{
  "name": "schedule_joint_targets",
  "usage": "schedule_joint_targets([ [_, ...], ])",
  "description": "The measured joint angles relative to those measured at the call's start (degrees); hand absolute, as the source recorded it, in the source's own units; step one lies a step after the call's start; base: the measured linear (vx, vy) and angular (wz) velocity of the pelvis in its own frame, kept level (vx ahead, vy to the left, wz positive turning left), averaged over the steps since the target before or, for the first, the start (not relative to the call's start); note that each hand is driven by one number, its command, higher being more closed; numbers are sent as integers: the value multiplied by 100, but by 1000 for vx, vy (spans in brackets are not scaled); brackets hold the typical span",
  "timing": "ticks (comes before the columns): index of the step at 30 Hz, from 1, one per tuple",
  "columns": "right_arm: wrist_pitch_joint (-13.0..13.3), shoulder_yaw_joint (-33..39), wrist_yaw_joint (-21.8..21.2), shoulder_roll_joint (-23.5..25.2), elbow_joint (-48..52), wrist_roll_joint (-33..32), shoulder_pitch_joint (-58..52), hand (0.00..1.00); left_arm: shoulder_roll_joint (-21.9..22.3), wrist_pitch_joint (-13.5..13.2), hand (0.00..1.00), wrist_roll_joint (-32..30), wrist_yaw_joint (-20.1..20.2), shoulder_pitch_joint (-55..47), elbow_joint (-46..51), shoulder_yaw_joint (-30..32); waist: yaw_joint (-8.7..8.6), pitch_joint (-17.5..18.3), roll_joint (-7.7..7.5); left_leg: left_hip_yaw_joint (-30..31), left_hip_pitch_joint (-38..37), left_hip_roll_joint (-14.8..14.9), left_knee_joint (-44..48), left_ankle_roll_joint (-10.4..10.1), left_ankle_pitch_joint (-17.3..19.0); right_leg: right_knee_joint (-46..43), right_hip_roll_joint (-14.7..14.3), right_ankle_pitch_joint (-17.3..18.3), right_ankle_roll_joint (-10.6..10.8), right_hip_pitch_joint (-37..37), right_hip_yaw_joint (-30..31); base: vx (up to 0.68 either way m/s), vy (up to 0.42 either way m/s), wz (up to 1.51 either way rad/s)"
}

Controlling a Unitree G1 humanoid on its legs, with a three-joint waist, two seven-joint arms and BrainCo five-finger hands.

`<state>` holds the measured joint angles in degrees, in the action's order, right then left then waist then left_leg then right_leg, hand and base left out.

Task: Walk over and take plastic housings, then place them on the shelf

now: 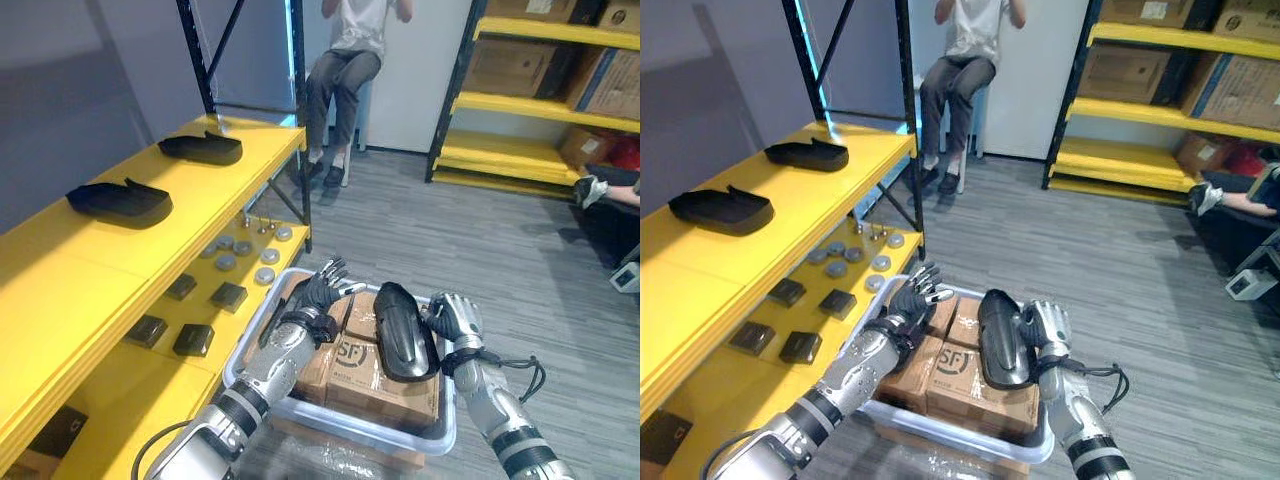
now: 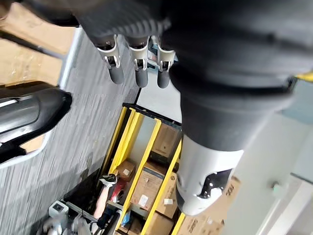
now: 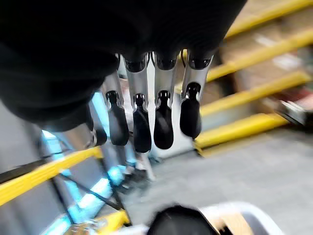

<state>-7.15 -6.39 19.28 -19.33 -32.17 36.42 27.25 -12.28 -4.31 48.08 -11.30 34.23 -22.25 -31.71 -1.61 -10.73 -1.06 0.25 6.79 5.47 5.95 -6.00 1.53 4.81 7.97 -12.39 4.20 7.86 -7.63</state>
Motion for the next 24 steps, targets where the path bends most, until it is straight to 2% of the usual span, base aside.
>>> schedule_joint_targets([
  [1, -62, 69, 14, 4, -133, -166, 223, 0, 18, 0, 0, -1, -34, 20, 4, 1, 0, -104, 20, 11, 125, -2, 50, -9, -23, -2, 2, -41, -4, 99, -11, -155, -8, 8],
  [3, -176, 448, 119, 7, -800, -547, 1228, 0, 119, 4, 0, -23, -154, 316, -36, 7, 7, -682, 100, 103, 491, 4, 278, -23, -52, -26, -3, -139, -33, 333, -79, -136, 3, 16],
  [8, -315, 845, 335, -112, -1804, -1217, 2864, 0, 486, 4, 0, -476, -455, 1488, -512, 410, 72, -1331, 217, 288, 1458, 90, 994, -132, 18, -224, -94, -240, -100, 979, -189, -89, 33, 10],
  [12, -327, 854, 378, -341, -2190, -1399, 3164, 0, 717, -28, 0, -991, -577, 1735, -492, 720, 157, -1360, 253, 344, 2020, 88, 1351, -114, 82, -393, -88, -237, -99, 1411, -233, -10, 93, 8],
  [14, -339, 875, 423, -529, -2371, -1409, 3206, 0, 747, -100, 0, -1254, -696, 1521, -173, 810, 276, -1460, 349, 379, 2171, 83, 1537, -84, 175, -460, -85, -216, -77, 1491, -243, -1, 110, 3],
  [17, -342, 1088, 503, -687, -2630, -1416, 3354, 0, 745, -244, 0, -1405, -734, 1090, 287, 829, 365, -1505, 426, 436, 2399, 50, 1658, -57, 220, -629, -51, -150, -43, 1708, -256, -19, 95, 7],
  [23, -336, 1095, 534, -824, -3073, -1479, 3406, 0, 741, -261, 0, -1468, -732, 633, 359, 769, 464, -1516, 443, 443, 2638, 44, 1712, -52, 221, -643, -46, -152, -43, 1925, -256, -5, 18, 1],
  [24, -328, 1101, 540, -859, -3197, -1490, 3418, 100, 756, -261, 0, -1468, -732, 629, 360, 769, 468, -1527, 464, 448, 2659, 44, 1728, -52, 221, -643, -47, -152, -43, 1934, -261, 0, 0, 0],
])
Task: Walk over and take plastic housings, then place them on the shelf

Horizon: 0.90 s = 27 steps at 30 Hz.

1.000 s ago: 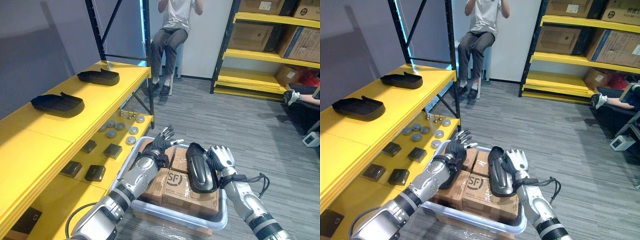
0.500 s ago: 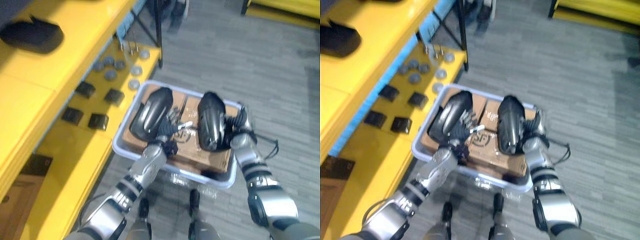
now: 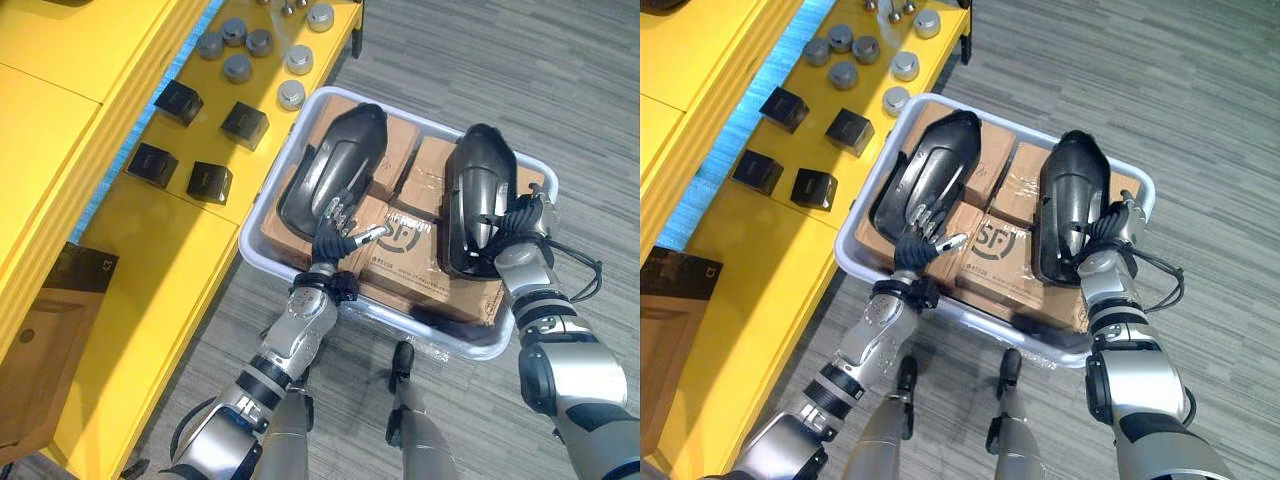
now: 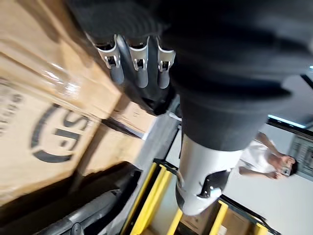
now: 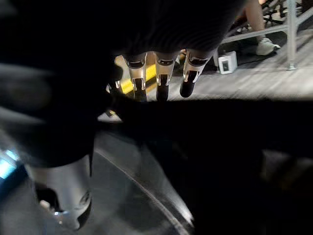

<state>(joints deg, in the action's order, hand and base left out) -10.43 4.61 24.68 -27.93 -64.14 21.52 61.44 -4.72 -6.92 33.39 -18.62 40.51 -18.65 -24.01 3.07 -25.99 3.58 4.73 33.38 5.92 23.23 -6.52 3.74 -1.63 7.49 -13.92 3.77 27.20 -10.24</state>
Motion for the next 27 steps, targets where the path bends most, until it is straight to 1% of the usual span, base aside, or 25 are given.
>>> schedule_joint_targets([
  [2, 0, 33, -79, -91, -117, -60, 2, 100, 18, -3, 0, -7, 0, 0, 59, 4, 24, -9, 18, 5, 6, -1, 0, 0, 0, 0, 0, 1, 1, 1, -5, 15, 3, 0],
  [4, 5, 328, -140, -166, -299, -140, 39, 100, 59, -18, 0, -64, 6, 0, 206, 3, 70, -28, 57, 33, 41, -3, -1, 0, 0, 0, 0, 7, 7, 15, -34, 30, 2, 6],
  [6, 8, 525, -140, -209, -334, -298, 124, 100, 66, -41, 0, -95, 18, 1, 325, 17, 92, -28, 61, 39, 106, -9, -4, 1, -1, -15, 7, 8, 8, 87, -43, 27, 2, 4],
  [9, 57, 650, -259, -438, -448, -704, 193, 100, 117, -41, 0, -94, 40, -18, 354, 83, 102, -49, 102, 64, 132, -32, -19, 12, -13, -102, 39, 50, 20, 133, -78, 25, 5, 7],
  [11, 94, 660, -365, -524, -453, -1028, 134, 100, 141, -41, 0, -92, 76, -14, 399, 119, 72, -50, 113, 102, 100, -74, -125, 23, -59, -140, 79, 88, 38, 134, -122, 28, 7, 12],
  [15, 196, 618, -409, -530, -436, -1185, -104, 100, 184, -40, 0, -90, 170, -9, 398, 120, 85, -48, 115, 101, -26, -101, -262, 28, -130, -266, 123, 171, 26, 128, -128, 53, -2, 6],
  [17, 235, 312, -407, -477, -362, -1168, -322, 100, 183, -41, 0, -90, 204, 1, 384, 121, 71, -44, 121, 99, -126, -100, -319, 23, -141, -290, 127, 196, 20, 71, -127, 48, -6, 0],
  [19, 243, 135, -383, -443, -241, -1011, -401, 100, 174, -44, 0, -85, 253, 43, 327, 122, 45, -41, 124, 85, -150, -100, -320, 23, -141, -289, 127, 195, 20, 53, -116, 42, 0, -2],
  [20, 240, -68, -370, -402, -22, -774, -512, 100, 171, -51, 0, -76, 289, 128, 104, 115, 9, -42, 123, 81, -202, -100, -326, 23, -141, -280, 128, 195, 20, 1, -114, 37, 4, -1],
  [22, 238, -335, -362, -290, 221, -598, -585, 100, 118, -51, 0, -15, 291, 158, -132, 116, -82, -42, 123, 79, -300, -102, -348, 23, -141, -253, 128, 195, 20, -97, -117, 43, 11, -1],
  [24, 241, -729, -341, -251, 733, -91, -715, 100, 47, -51, 0, 138, 307, 199, -332, 97, -147, -41, 121, 42, -444, -101, -413, 25, -142, -169, 128, 185, 13, -228, -103, 43, 18, -4],
  [25, 241, -809, -331, -250, 868, 56, -754, 100, 13, -52, 0, 152, 314, 233, -398, 69, -162, -41, 120, 39, -479, -100, -436, 28, -144, -161, 128, 185, 13, -254, -102, 41, 14, -2],
  [26, 243, -949, -319, -241, 1166, 318, -797, 100, -105, -52, 0, 221, 353, 387, -631, -49, -219, -40, 117, 27, -576, -100, -504, 33, -156, -120, 127, 180, 11, -336, -99, 37, 11, -1],
  [27, 243, -963, -313, -237, 1221, 360, -797, 100, -125, -51, 0, 244, 362, 425, -684, -66, -231, -39, 115, 23, -593, -100, -517, 30, -164, -114, 127, 177, 11, -346, -96, 48, 15, -5],
])
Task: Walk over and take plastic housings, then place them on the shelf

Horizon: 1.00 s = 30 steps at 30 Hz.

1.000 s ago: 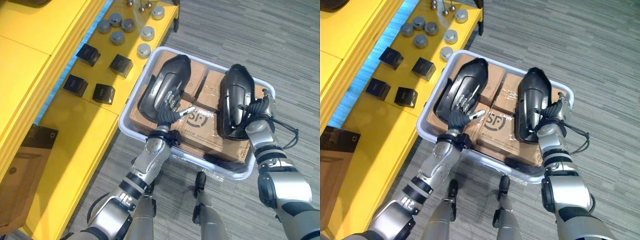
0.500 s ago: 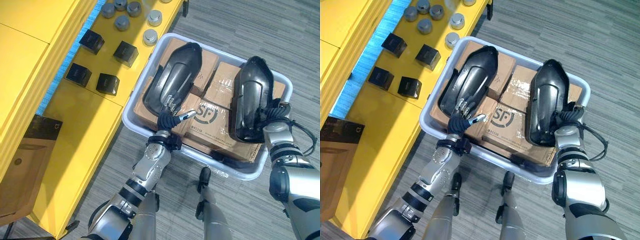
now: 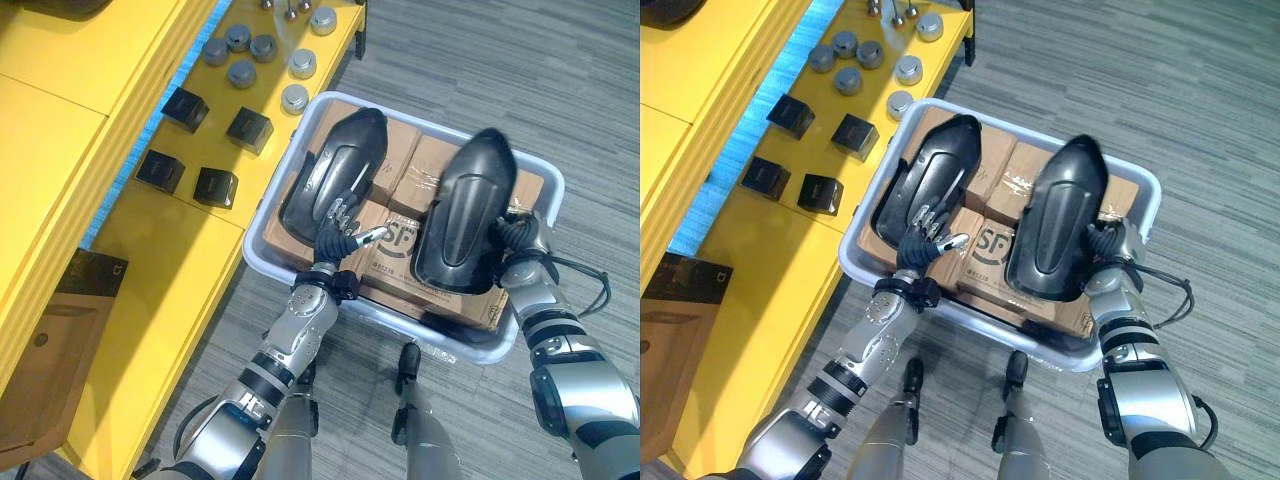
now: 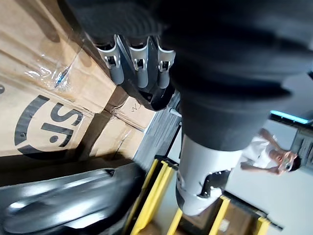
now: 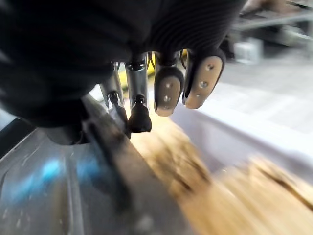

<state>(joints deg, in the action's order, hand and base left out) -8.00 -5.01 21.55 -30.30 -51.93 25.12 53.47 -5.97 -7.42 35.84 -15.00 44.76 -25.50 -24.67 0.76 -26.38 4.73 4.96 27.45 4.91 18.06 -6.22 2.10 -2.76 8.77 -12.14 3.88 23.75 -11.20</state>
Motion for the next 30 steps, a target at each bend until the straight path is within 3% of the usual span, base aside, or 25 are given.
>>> schedule_joint_targets([
  [8, 2, -477, 201, 55, 1125, 505, 14, 100, -185, 54, 0, -53, 67, 989, -943, -177, -296, 32, -136, -206, -424, 33, -265, -15, -34, 260, -35, -106, 0, -299, 153, 71, 33, -11],
  [14, 0, -670, 255, 248, 1742, 912, 0, 100, -159, 196, 0, -182, -3, 1219, -1521, -207, -409, 60, -306, -376, -694, 92, -368, -28, -22, 413, -92, -168, -22, -491, 298, 18, 45, -14],
  [17, 2, -764, 344, 353, 2087, 1027, -4, 100, -162, 261, 0, -275, -112, 1220, -1677, -196, -394, 68, -417, -463, -772, 154, -371, -57, 1, 439, -156, -180, -37, -518, 384, -16, 35, -16],
  [24, 9, -1088, 451, 486, 2413, 1241, -63, 100, -139, 324, 0, -336, -205, 1249, -1799, -193, -398, 87, -458, -541, -872, 207, -389, -86, 22, 486, -207, -193, -53, -585, 449, 4, 48, -8],
  [30, 14, -1420, 636, 788, 2661, 1242, -372, 100, -176, 293, 0, 353, -331, 1428, -1801, -198, -390, 97, -475, -558, -872, 228, -430, -89, 21, 549, -231, -216, -76, -588, 455, 38, 67, -2],
])
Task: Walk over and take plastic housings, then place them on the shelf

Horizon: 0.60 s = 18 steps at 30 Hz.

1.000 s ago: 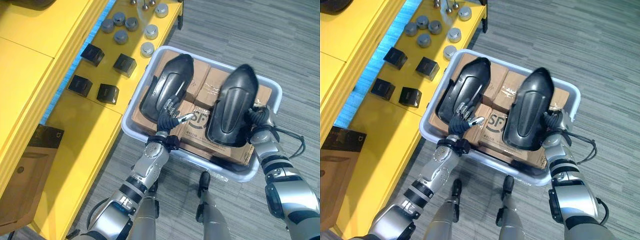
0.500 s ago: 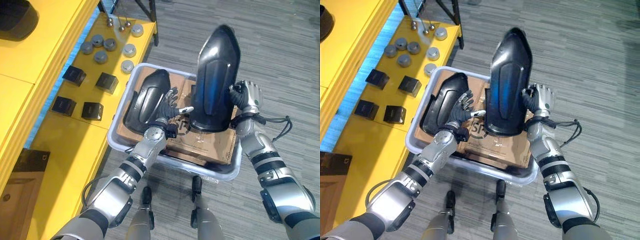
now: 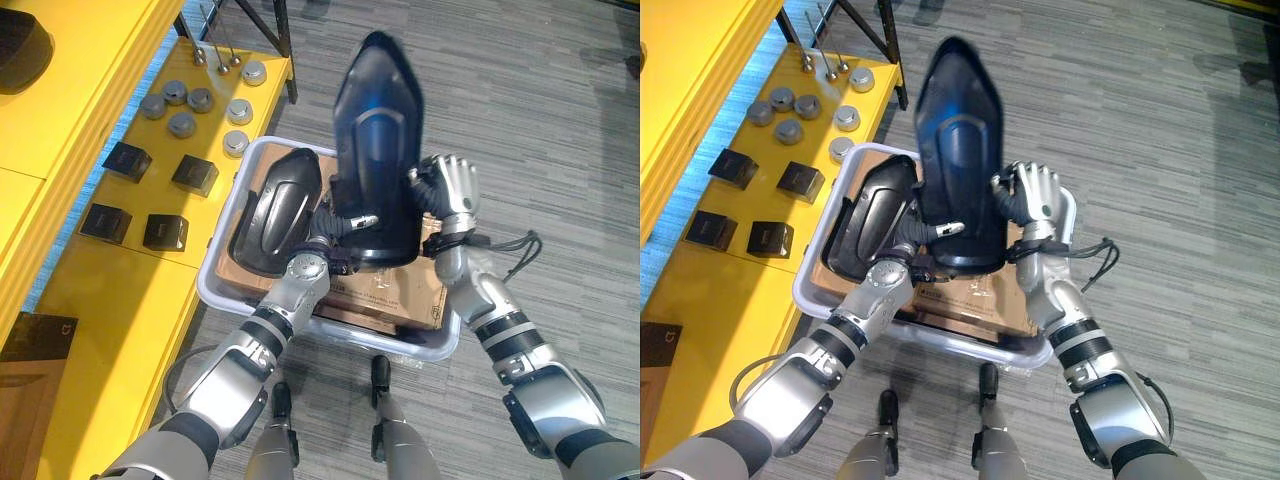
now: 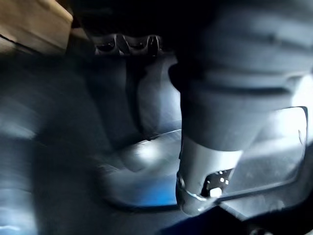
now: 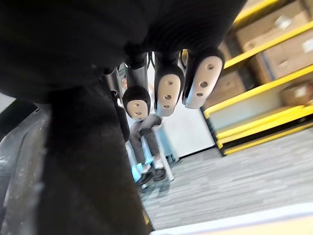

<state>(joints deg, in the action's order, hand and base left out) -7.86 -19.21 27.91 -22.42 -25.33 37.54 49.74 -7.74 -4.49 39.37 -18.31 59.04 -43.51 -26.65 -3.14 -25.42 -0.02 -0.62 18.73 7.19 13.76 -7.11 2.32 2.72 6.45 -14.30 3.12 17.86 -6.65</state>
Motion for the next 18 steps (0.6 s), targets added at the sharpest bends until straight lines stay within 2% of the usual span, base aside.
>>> schedule_joint_targets([
  [1, -1, -18, 28, 70, 0, -2, -65, 100, -2, -31, 0, 165, -18, 0, 0, -7, 9, 2, -4, 0, 0, 0, -2, 0, 0, 2, 0, -2, 0, -1, 0, 34, 74, 0],
  [2, -1, -7, 77, 146, 3, -9, -129, 100, -7, -77, 100, 392, -41, 0, 0, -7, 18, 9, -16, -7, -3, -1, -2, 0, 0, 5, 0, -4, -1, -1, 7, 31, 74, -1],
  [10, -7, -25, 418, 300, 361, -148, -617, 100, -64, -377, 100, 1186, -107, -99, 204, 2, 59, 75, -134, -102, -123, 5, -59, -4, 4, 81, -10, -42, -10, -85, 116, 1, 70, -6],
  [13, -5, -125, 492, 295, 533, -150, -770, 100, -161, -501, 100, 1380, 2, -352, 474, 5, 44, 119, -212, -148, -214, 28, -146, -6, 4, 96, -32, -42, -12, -111, 141, 8, 49, -8],
  [18, 42, -255, 528, 284, 1619, -214, -1521, 100, -359, -658, 100, 1561, 119, -1459, 1800, 37, 62, 171, -300, -172, -392, 97, -270, -39, -8, 160, -103, -20, -39, -258, 126, 59, 42, -2],
])
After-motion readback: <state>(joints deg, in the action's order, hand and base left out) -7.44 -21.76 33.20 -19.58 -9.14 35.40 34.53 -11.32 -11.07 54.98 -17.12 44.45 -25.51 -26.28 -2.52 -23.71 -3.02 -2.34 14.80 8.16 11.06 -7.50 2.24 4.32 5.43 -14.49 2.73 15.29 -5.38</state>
